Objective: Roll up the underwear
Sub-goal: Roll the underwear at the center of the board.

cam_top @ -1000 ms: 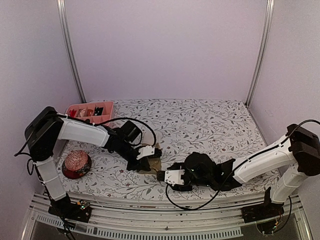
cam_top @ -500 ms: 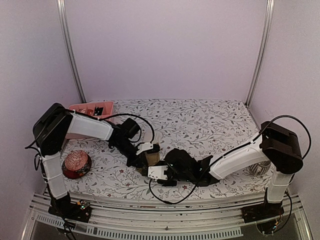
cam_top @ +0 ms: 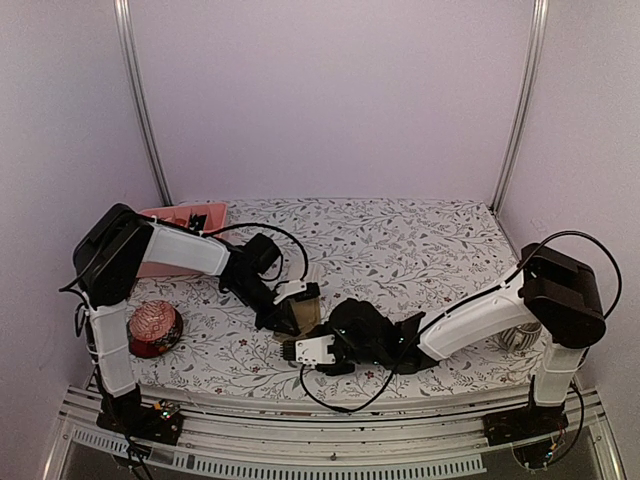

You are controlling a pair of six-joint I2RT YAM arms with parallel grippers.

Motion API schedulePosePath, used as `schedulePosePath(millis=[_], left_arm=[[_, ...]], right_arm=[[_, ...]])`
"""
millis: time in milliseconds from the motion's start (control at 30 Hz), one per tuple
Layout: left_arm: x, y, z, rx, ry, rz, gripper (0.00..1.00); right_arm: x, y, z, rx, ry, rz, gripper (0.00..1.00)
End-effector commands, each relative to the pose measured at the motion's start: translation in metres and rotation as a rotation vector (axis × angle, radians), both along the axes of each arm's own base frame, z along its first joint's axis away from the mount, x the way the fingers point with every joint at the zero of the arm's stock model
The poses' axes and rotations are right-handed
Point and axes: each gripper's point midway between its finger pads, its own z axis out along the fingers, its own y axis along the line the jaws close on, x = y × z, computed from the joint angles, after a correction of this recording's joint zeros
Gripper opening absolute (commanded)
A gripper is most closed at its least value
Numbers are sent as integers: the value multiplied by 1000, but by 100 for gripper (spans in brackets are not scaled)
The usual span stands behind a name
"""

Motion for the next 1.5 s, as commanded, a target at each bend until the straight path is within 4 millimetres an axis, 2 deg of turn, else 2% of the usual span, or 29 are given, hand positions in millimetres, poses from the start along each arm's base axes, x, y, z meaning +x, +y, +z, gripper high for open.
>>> schedulePosePath(millis=[0, 300, 733, 1000, 1233, 1433, 1467], left_arm=[[3, 10, -13, 49, 29, 25, 0], [2, 10, -13, 49, 34, 26, 0], [0, 10, -15, 52, 50, 24, 0], [0, 10, -16, 53, 55, 23, 0], [-1, 10, -15, 52, 54, 21, 0], [-1, 11, -15, 53, 53, 19, 2], [-1, 11, -15, 52, 50, 18, 3]], right_arm=[[3, 10, -12, -52, -10, 27, 41], [25, 4, -21, -94, -17, -12, 37], [45, -5, -49, -181, -19, -61, 34], [52, -14, -54, -218, -40, -89, 34], [53, -21, -67, -266, -15, -100, 32], [55, -18, -75, -287, 29, -101, 20], [55, -18, -75, -289, 37, -101, 13]])
